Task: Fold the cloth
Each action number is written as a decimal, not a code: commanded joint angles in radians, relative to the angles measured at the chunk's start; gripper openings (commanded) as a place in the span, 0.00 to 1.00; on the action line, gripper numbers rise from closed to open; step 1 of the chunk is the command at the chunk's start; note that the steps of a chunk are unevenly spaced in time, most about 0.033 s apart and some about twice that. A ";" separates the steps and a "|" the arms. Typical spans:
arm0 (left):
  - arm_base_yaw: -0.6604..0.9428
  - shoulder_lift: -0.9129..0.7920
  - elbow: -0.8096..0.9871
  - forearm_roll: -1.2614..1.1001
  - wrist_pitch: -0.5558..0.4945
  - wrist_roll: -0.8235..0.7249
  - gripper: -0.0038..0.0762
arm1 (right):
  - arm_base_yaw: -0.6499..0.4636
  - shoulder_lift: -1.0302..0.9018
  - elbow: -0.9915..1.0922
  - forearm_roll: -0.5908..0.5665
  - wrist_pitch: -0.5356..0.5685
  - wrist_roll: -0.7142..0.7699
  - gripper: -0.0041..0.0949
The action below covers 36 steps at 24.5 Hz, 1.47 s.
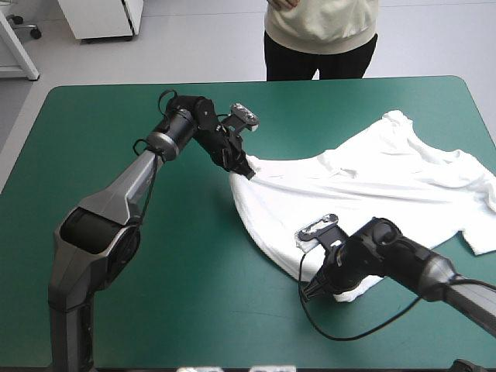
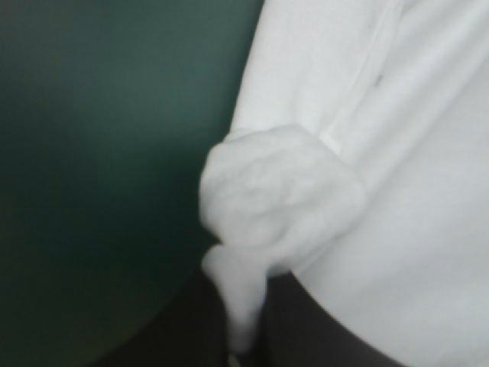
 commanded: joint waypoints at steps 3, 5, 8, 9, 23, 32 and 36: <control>0.064 -0.234 -0.017 0.017 0.088 -0.095 0.04 | 0.000 -0.299 -0.084 -0.032 0.069 0.137 0.02; 0.097 -0.341 -0.017 0.019 0.087 -0.118 0.04 | 0.000 -0.413 -0.139 -0.106 0.117 0.192 0.03; 0.134 -0.501 -0.017 0.021 0.087 -0.133 0.04 | 0.000 -0.485 -0.334 -0.250 0.208 0.204 0.02; 0.134 -0.560 -0.017 0.023 0.084 -0.133 0.04 | 0.000 -0.478 -0.425 -0.274 0.227 0.163 0.02; 0.134 -0.892 -0.185 0.069 -0.234 -0.187 0.04 | 0.000 -0.219 -1.286 -0.363 0.304 -0.156 0.02; 0.134 -0.903 -0.373 0.152 -0.361 -0.187 0.04 | 0.000 -0.106 -1.670 -0.340 0.252 -0.197 0.03; 0.134 -0.903 -0.378 0.147 -0.375 -0.187 0.04 | 0.000 -0.076 -1.719 -0.355 0.315 -0.211 0.03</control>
